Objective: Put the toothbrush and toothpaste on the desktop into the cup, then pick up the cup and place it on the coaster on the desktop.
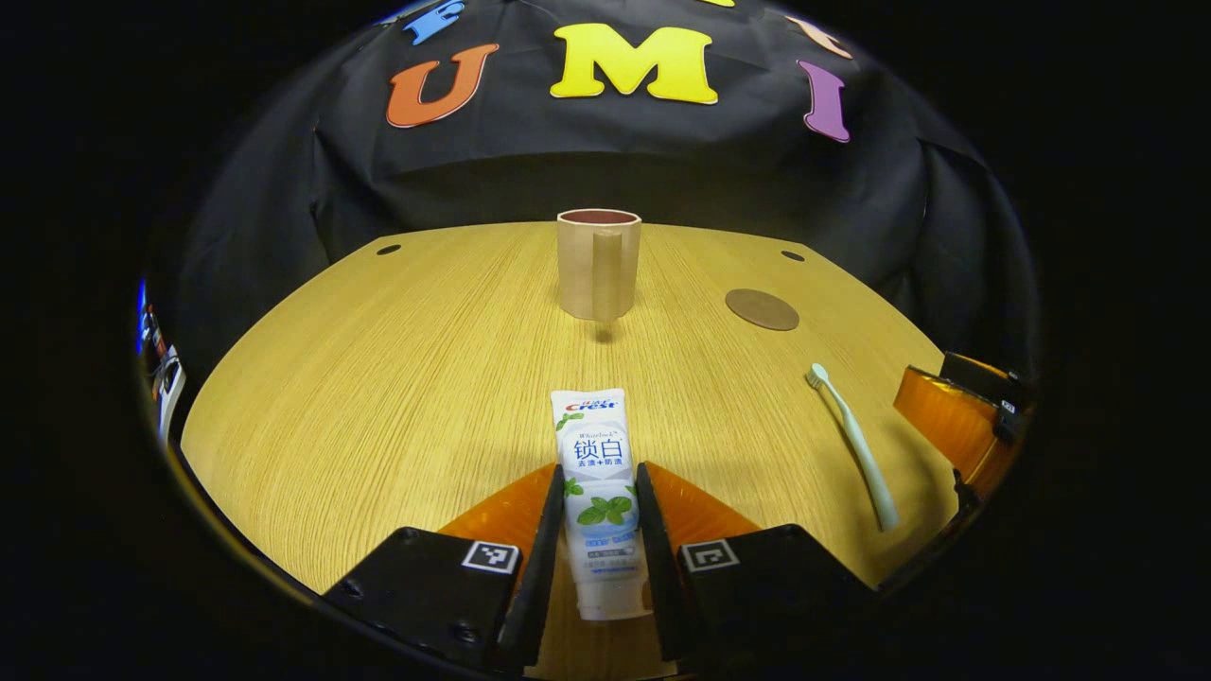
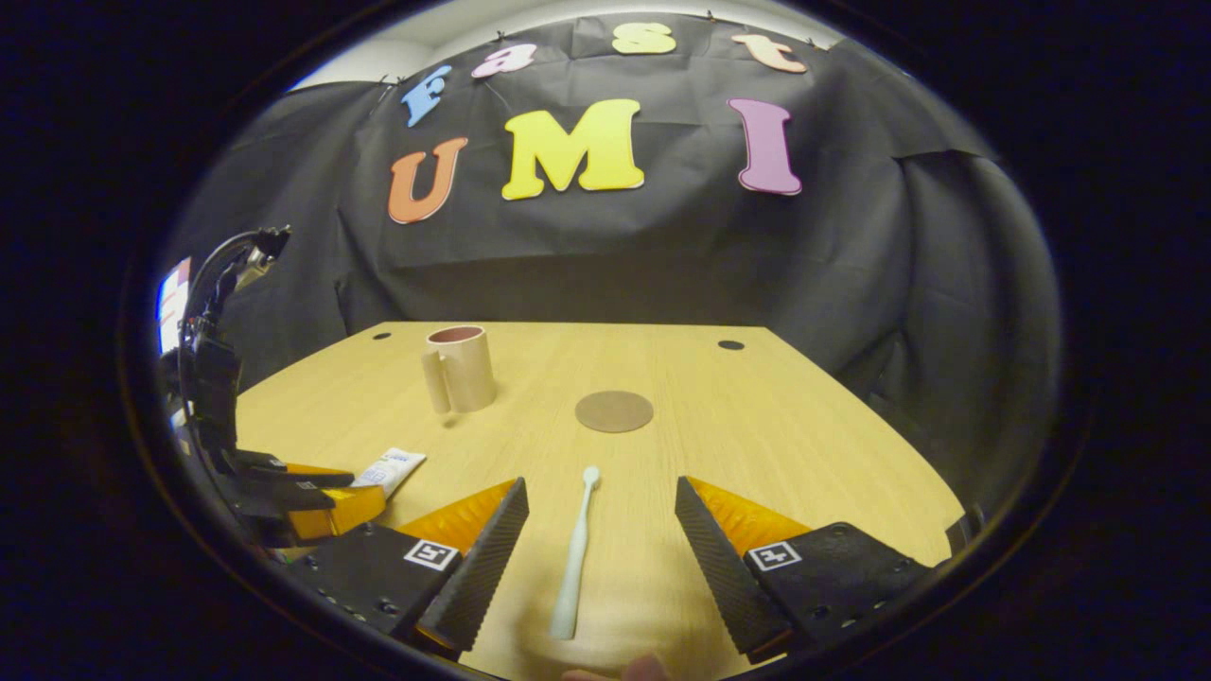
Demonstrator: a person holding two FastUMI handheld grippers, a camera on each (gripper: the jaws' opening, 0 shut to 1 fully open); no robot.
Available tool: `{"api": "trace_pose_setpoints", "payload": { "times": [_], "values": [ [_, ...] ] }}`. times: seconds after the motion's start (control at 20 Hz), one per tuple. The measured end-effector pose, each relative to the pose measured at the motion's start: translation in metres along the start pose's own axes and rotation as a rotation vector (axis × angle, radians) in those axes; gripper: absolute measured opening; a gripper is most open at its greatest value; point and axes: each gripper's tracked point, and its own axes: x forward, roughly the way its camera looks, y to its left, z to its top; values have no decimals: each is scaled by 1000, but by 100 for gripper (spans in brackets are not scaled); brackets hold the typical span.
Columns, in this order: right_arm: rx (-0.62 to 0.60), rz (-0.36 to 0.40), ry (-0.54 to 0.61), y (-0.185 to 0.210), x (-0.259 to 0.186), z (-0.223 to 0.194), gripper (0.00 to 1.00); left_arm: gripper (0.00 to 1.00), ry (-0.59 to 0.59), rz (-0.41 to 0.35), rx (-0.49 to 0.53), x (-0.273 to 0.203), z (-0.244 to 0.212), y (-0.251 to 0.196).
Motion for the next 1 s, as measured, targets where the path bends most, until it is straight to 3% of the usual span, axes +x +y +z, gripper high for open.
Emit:
{"api": "trace_pose_setpoints", "payload": {
  "times": [0.05,0.15,0.2,0.7,1.0],
  "values": [
    [11,5,15,1,2,-3,98,47,-1,-8,-6,0,0,-1],
    [29,9,41,2,6,-7,95,50,-6,-28,-21,-2,1,-2],
    [31,9,51,3,7,-9,95,44,-12,-33,-23,-3,3,-2],
    [1,8,100,18,20,-16,95,42,-174,-51,-49,-46,42,3],
    [-4,-53,134,15,39,-19,94,42,-297,-40,-61,-69,81,15]
  ]
}}
